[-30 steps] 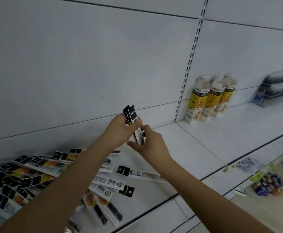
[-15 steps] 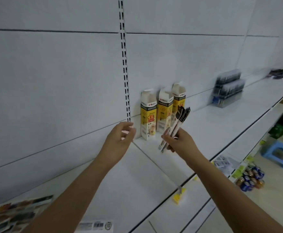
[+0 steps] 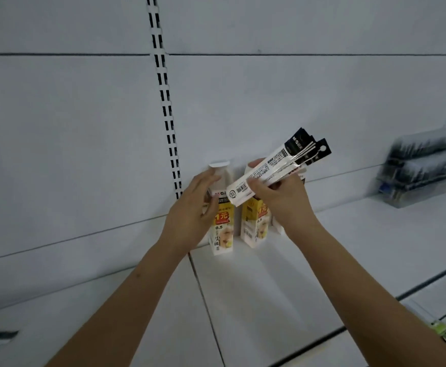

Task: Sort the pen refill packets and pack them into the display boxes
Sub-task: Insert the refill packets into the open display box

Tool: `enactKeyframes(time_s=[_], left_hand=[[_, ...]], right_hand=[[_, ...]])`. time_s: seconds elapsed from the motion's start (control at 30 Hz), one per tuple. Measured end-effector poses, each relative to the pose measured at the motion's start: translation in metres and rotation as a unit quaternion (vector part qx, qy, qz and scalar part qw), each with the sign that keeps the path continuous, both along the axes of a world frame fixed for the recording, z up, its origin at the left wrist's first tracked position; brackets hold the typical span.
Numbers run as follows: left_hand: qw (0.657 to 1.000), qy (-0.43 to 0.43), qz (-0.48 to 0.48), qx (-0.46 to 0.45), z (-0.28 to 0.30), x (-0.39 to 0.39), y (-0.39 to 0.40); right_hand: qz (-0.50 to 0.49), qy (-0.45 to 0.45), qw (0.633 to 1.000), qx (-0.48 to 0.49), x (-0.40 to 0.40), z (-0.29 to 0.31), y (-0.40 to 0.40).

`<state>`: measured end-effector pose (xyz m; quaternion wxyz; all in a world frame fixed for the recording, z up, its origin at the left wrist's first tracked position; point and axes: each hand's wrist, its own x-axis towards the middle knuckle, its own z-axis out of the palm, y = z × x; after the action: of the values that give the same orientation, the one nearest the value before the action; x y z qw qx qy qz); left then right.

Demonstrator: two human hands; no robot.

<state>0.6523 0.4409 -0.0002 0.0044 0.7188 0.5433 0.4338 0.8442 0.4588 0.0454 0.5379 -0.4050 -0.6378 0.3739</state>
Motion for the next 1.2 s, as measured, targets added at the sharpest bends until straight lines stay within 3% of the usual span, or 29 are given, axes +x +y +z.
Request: enactKeyframes(time_s=[0.2,0.3,0.57,0.83,1.13,1.2], left_hand=[[0.994,-0.103,0.004,0.031,-0.005,0.003,0.014],[0.991,-0.132,0.002,0.026,-0.009,0.0,0.018],[0.996,-0.074,-0.014,0.051,-0.014,-0.01,0.026],[0.988,-0.142,-0.021,0.054,-0.022,0.003,0.026],[0.979,-0.199,0.029,0.025,-0.018,0.007,0.023],[0.984,-0.172,0.043,0.032,-0.014,0.007,0.022]], right_hand=[[0.01,0.044,0.999,0.0,-0.03,0.017,0.025],[-0.033,-0.018,0.999,-0.003,-0.039,0.017,0.036],[-0.02,-0.074,0.994,0.073,-0.033,0.025,0.054],[0.013,-0.133,0.981,0.142,-0.044,0.027,0.055],[-0.02,-0.144,0.987,0.07,-0.051,0.031,0.065],[-0.019,-0.151,0.986,0.074,-0.055,0.032,0.062]])
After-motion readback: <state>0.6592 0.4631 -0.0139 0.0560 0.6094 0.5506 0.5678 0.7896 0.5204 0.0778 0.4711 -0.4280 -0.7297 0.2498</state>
